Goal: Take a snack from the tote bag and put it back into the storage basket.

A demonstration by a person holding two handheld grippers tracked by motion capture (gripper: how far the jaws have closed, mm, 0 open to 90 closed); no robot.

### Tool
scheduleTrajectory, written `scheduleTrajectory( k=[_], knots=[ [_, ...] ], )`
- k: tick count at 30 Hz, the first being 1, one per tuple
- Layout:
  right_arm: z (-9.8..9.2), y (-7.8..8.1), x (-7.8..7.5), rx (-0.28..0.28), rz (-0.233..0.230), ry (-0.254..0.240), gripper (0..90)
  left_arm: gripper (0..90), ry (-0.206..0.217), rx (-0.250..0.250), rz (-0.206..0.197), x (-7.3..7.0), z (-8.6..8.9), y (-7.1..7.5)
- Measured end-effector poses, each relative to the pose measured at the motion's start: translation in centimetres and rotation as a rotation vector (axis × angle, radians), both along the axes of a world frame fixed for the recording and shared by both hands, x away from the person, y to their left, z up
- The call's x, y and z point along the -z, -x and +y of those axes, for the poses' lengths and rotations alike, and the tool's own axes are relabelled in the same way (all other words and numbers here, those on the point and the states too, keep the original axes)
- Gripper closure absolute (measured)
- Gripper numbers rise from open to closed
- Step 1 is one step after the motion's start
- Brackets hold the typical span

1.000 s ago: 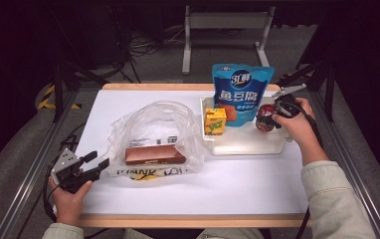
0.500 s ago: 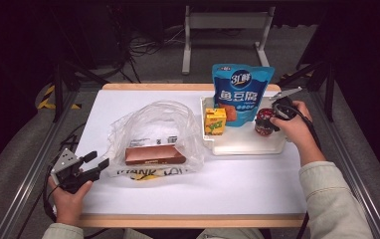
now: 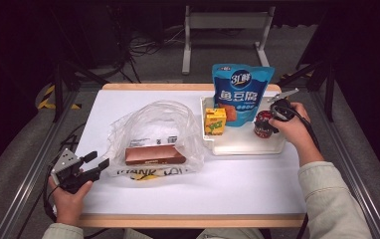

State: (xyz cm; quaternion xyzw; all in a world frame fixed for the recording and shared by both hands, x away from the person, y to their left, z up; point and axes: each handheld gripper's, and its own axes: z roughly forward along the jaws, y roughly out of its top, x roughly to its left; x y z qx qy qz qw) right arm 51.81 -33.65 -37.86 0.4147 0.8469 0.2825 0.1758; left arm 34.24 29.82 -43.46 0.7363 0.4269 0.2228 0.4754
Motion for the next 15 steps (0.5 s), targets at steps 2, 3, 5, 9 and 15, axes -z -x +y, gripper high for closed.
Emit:
scheduleTrajectory(
  k=[2, 3, 5, 9, 15],
  knots=[
    [0.0, -0.04, 0.07, -0.002, 0.003, 0.006, 25.6, 41.3, 0.001, 0.0, 0.0, 0.0, 0.0, 0.0],
    [0.0, -0.04, 0.11, -0.003, 0.006, 0.01, 25.6, 41.3, 0.0, 0.0, 0.0, 0.0, 0.0, 0.0],
    [0.05, -0.06, 0.2, 0.004, 0.013, 0.01, 25.6, 41.3, 0.0, 0.001, 0.0, 0.0, 0.0, -0.01],
    [-0.04, -0.13, 0.27, 0.009, 0.021, 0.021, 25.6, 41.3, 0.006, -0.002, 0.002, 0.04, -0.01, -0.01],
    [-0.15, -0.16, 0.42, 0.013, 0.034, 0.03, 25.6, 41.3, 0.005, -0.001, 0.004, 0.06, -0.03, -0.04]
  ],
)
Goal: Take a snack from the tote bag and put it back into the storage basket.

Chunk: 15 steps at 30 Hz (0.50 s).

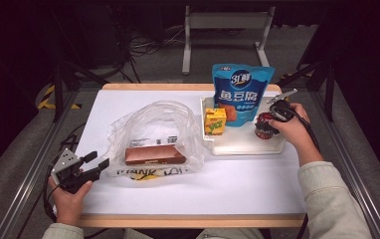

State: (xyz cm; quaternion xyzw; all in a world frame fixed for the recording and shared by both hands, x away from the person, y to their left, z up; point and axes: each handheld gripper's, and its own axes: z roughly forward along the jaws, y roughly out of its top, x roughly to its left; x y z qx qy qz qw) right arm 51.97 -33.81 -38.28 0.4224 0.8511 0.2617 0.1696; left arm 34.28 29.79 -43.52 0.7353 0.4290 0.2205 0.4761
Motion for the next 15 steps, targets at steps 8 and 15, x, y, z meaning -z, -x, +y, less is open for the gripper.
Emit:
scheduleTrajectory(
  k=[8, 15],
  knots=[
    [-0.05, 0.04, 0.15, 0.011, 0.006, 0.007, 25.5, 41.3, 0.0, 0.0, 0.0, -0.01, 0.01, 0.01],
    [-0.08, 0.17, 0.13, 0.018, -0.009, 0.001, 22.7, 41.3, -0.002, 0.0, 0.001, -0.01, 0.0, 0.01]
  ],
)
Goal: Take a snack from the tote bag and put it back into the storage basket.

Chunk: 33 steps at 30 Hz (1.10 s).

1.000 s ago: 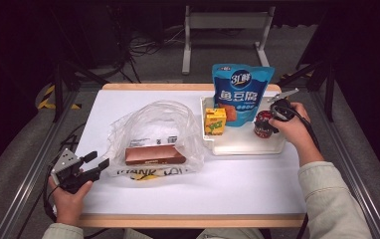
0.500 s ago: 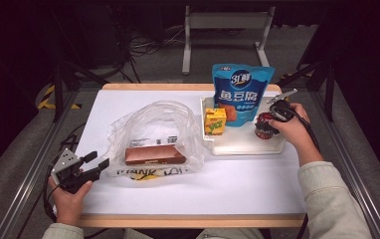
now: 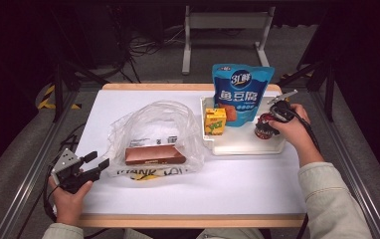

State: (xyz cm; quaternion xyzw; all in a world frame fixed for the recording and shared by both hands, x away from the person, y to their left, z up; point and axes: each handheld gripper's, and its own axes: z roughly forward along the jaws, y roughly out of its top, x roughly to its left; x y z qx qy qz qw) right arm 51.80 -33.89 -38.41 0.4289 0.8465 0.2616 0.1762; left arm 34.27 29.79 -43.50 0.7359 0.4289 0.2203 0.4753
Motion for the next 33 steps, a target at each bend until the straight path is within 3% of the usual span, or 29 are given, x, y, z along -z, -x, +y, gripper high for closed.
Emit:
scheduleTrajectory(
  k=[4, 8, 13, 17, 22, 26, 29, 31, 33],
  knots=[
    [0.1, 0.2, -0.4, 0.004, -0.031, -0.014, 17.0, 41.2, 0.0, 0.0, 0.0, 0.0, 0.0, 0.0],
    [0.2, 0.6, -1.3, -0.003, -0.064, -0.021, 19.1, 41.2, 0.0, 0.0, 0.0, 0.0, 0.0, 0.0],
    [0.2, 1.4, -2.9, -0.048, -0.141, -0.031, 33.4, 41.2, 0.0, 0.0, -0.001, 0.0, 0.0, 0.0],
    [0.5, 2.3, -4.0, -0.094, -0.161, -0.04, 50.2, 41.2, 0.0, 0.0, 0.0, 0.0, -0.1, 0.0],
    [1.0, 3.1, -4.4, -0.159, -0.112, -0.04, 76.1, 41.2, 0.0, 0.0, -0.001, 0.0, -0.1, 0.0],
    [1.0, 3.6, -4.2, -0.199, -0.057, -0.054, 89.8, 41.2, 0.0, 0.001, -0.001, 0.0, -0.1, 0.0],
    [1.0, 3.7, -4.1, -0.207, -0.042, -0.048, 90.0, 41.2, 0.0, 0.001, 0.0, 0.0, -0.1, 0.0],
    [1.1, 3.8, -3.7, -0.224, 0.003, -0.014, 90.0, 41.2, 0.001, 0.002, 0.001, 0.0, -0.1, 0.0],
    [1.2, 3.8, -3.4, -0.229, 0.015, 0.008, 90.0, 41.2, -0.002, 0.005, -0.003, 0.0, -0.1, 0.0]
  ],
)
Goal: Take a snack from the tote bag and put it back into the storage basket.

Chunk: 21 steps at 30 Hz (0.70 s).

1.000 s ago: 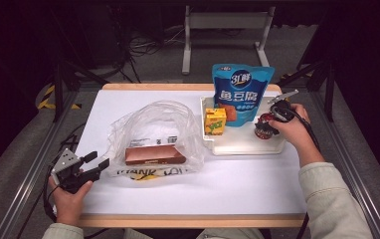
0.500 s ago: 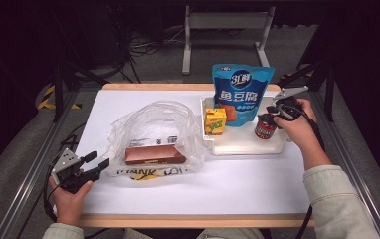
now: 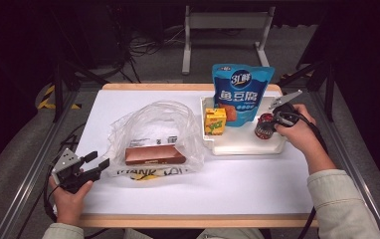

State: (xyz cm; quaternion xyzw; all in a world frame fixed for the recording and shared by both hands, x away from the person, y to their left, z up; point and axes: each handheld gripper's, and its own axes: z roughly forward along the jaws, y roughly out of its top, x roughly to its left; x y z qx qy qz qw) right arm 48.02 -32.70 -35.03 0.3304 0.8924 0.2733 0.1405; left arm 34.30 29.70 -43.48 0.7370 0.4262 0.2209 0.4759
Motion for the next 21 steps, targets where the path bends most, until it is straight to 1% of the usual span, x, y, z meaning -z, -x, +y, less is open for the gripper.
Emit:
scheduleTrajectory(
  k=[2, 6, 9, 11, 13, 17, 19, 21],
  knots=[
    [0.0, 0.0, 0.3, -0.001, 0.014, 0.014, 90.0, 41.2, 0.004, -0.001, 0.001, 0.0, 0.0, 0.0],
    [-0.3, -0.1, 0.6, 0.014, 0.028, 0.054, 90.0, 41.2, 0.002, -0.001, 0.001, 0.0, 0.0, 0.0],
    [-0.6, -0.2, 0.8, 0.021, 0.036, 0.06, 90.0, 41.2, 0.0, 0.0, 0.001, 0.0, 0.0, 0.0],
    [-0.7, -0.3, 0.8, 0.029, 0.035, 0.062, 90.0, 41.1, 0.002, 0.0, 0.0, 0.0, 0.1, 0.0],
    [-0.9, -0.4, 1.0, 0.038, 0.034, 0.08, 90.0, 41.1, 0.003, 0.001, 0.0, 0.0, 0.1, 0.0],
    [-1.5, -0.6, 1.1, 0.067, 0.02, 0.076, 90.0, 41.1, 0.004, 0.001, 0.0, 0.0, 0.1, 0.0],
    [-1.7, -0.7, 1.2, 0.074, 0.02, 0.077, 90.0, 41.1, 0.003, 0.001, 0.0, 0.0, 0.1, 0.0],
    [-1.9, -0.8, 1.2, 0.088, 0.008, 0.083, 90.0, 41.1, 0.003, 0.001, 0.001, 0.0, 0.1, 0.0]
  ],
)
